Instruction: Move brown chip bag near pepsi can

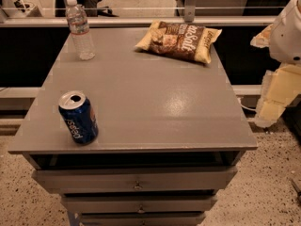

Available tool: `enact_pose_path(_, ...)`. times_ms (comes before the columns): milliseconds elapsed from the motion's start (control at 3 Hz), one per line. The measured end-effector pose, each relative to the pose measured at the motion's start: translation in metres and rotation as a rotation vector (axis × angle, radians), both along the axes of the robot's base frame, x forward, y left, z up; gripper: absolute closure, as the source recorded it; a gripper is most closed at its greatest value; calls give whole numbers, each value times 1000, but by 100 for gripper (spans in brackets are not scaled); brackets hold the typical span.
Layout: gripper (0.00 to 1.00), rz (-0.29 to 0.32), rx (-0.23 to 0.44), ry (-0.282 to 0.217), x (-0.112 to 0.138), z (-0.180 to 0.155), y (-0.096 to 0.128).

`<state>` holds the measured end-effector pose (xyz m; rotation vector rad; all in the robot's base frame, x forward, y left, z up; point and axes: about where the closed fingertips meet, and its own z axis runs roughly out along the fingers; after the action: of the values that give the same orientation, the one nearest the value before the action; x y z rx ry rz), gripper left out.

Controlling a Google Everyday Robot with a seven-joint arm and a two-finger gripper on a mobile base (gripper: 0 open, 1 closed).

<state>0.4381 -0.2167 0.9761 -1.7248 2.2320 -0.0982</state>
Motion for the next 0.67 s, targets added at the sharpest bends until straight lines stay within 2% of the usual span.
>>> enact_pose_path(333, 0, -1, 2, -3, 1, 0, 0)
enact_pose_path(667, 0, -8, 57, -37, 35, -11, 1)
